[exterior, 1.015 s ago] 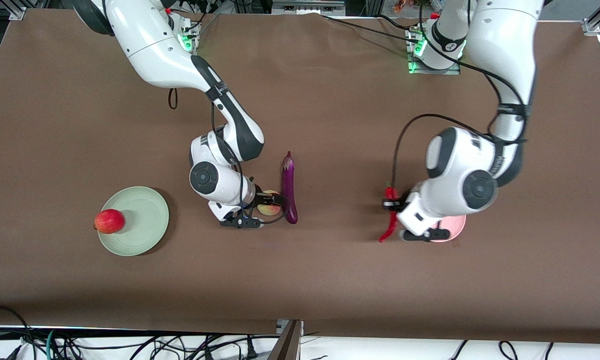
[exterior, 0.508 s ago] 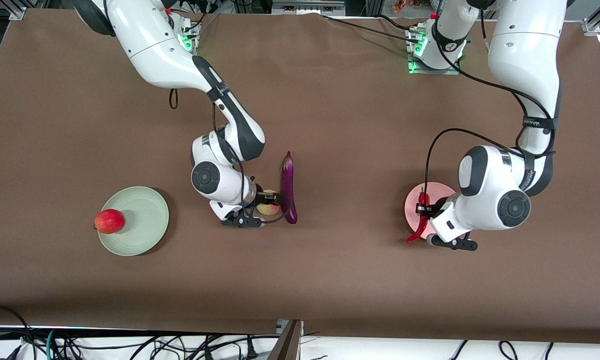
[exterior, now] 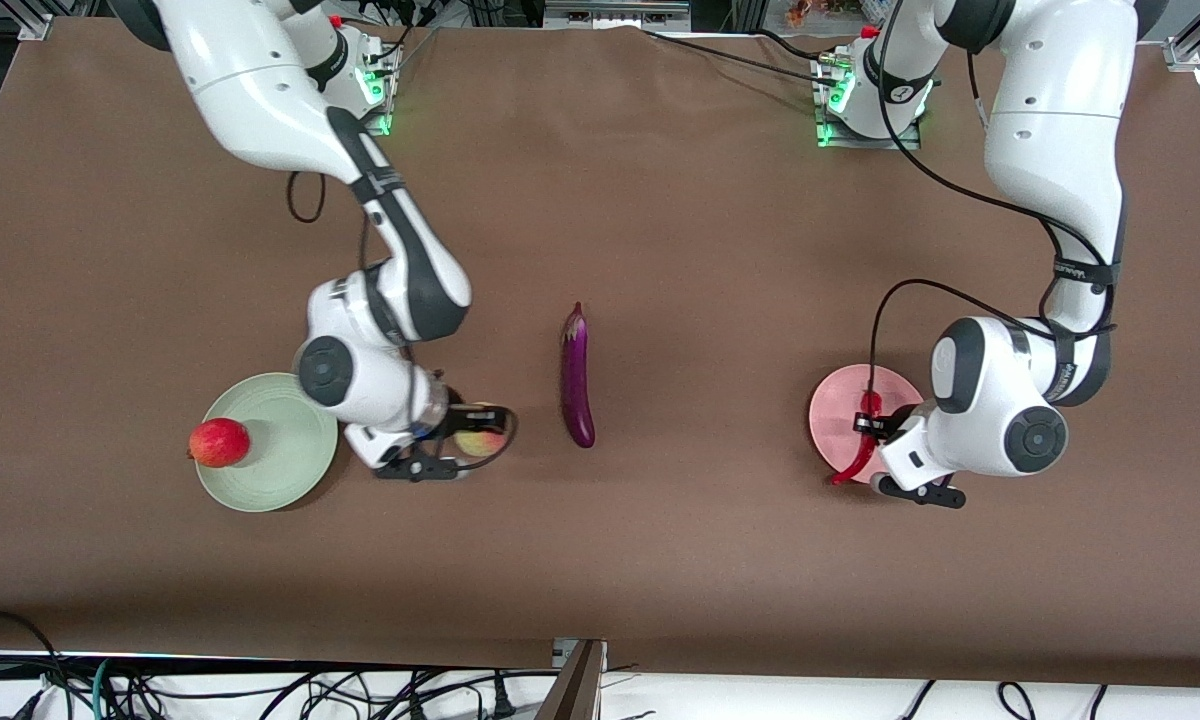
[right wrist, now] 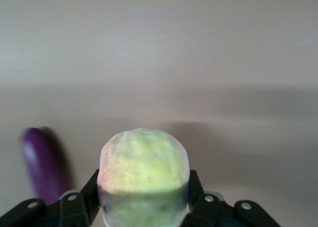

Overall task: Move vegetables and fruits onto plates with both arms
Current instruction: 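Release the apple on the green plate while the left gripper releases the chili, then reach the left gripper to the eggplant while the right gripper returns to rest, then grasp the purple eggplant with the left gripper and lift it, then carry the eggplant to the pink plate and lower it beside the chili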

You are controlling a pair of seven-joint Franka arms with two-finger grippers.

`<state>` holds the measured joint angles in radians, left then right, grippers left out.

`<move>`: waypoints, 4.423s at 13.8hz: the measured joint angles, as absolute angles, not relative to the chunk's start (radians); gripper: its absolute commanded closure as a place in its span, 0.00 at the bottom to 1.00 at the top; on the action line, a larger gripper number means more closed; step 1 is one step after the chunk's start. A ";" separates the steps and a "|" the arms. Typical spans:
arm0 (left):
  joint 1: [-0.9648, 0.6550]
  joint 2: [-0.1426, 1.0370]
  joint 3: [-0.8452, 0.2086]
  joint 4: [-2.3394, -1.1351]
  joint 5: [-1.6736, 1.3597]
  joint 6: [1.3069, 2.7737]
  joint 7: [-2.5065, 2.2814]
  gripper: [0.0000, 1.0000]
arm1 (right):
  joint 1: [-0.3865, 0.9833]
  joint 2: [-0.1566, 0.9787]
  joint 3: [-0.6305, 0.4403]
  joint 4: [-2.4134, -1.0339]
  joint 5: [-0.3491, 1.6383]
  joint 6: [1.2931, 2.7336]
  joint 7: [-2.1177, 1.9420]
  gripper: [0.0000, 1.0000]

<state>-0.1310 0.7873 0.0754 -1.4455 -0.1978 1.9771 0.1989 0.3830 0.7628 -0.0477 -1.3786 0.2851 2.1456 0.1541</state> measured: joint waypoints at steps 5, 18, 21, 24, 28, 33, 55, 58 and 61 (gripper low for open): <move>-0.110 0.796 0.072 -1.445 -0.198 1.980 0.225 0.40 | 0.347 0.744 -0.268 -1.392 0.284 2.019 -0.253 0.81; -0.132 0.736 -0.075 -1.421 -0.210 1.923 0.031 0.00 | 0.244 0.821 -0.288 -1.405 0.214 2.062 -0.446 0.14; -0.143 0.720 -0.168 -1.421 -0.210 1.907 -0.177 0.00 | 0.242 0.820 -0.288 -1.403 0.214 2.064 -0.444 0.04; -0.154 0.718 -0.290 -1.421 -0.210 1.908 -0.449 0.00 | 0.241 0.809 -0.289 -1.389 0.214 2.053 -0.444 0.03; -0.304 0.720 -0.332 -1.423 -0.210 2.054 -0.712 0.00 | 0.241 0.715 -0.298 -1.343 0.214 1.853 -0.436 0.04; -0.460 0.790 -0.316 -1.439 -0.205 2.321 -0.904 0.00 | 0.245 0.541 -0.277 -1.314 0.105 1.621 -0.295 0.01; -0.424 0.878 -0.286 -1.407 0.027 2.413 -0.723 1.00 | 0.098 0.075 -0.023 -1.509 -0.031 1.448 -0.067 0.00; -0.167 0.847 -0.457 -1.394 0.027 2.238 -0.597 1.00 | 0.097 0.078 -0.017 -1.510 -0.032 1.456 -0.060 0.00; 0.132 0.831 -0.619 -1.392 0.029 2.065 -0.359 1.00 | 0.095 0.086 -0.017 -1.509 -0.032 1.470 -0.060 0.00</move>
<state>0.1319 0.8307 -0.6194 -1.3924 0.0295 2.0653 -0.3586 0.0953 0.0857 -0.0169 -1.5085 -0.0321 1.4696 -0.0600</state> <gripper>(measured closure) 0.665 0.000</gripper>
